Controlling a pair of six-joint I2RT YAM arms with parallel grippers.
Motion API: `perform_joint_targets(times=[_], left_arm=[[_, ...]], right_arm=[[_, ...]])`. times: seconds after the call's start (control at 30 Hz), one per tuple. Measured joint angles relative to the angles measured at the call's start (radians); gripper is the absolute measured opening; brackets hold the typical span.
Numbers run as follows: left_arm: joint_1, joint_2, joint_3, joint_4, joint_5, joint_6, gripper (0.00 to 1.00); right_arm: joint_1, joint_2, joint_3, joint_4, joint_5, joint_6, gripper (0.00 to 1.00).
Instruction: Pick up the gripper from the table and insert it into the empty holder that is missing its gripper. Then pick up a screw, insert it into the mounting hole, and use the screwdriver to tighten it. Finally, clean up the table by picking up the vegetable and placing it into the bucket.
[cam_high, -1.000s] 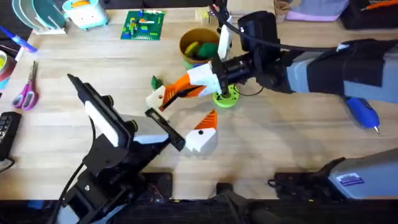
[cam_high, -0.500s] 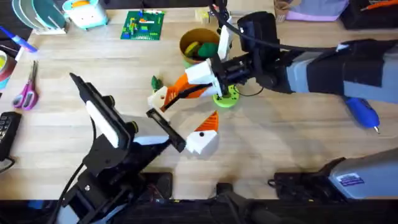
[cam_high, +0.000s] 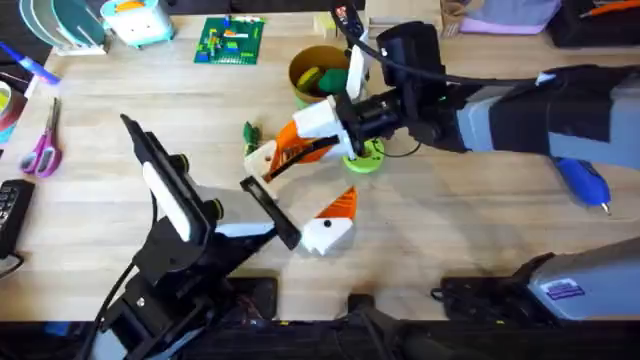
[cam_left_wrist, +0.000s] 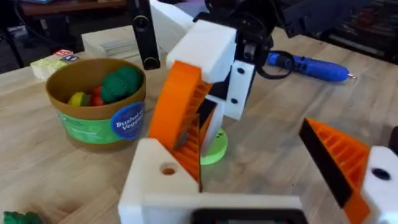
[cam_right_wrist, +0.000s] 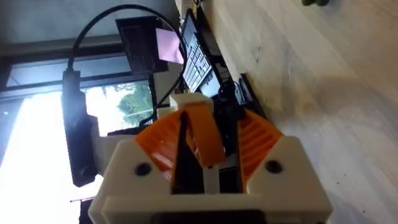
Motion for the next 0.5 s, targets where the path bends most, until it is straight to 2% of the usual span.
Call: perform_joint_targets(times=[0.5], left_arm=[[0.0, 0.0, 0.0, 0.004, 0.016, 0.018, 0.993]], right_arm=[[-0.011, -0.007, 0.0, -0.005, -0.021, 0.005, 0.498]])
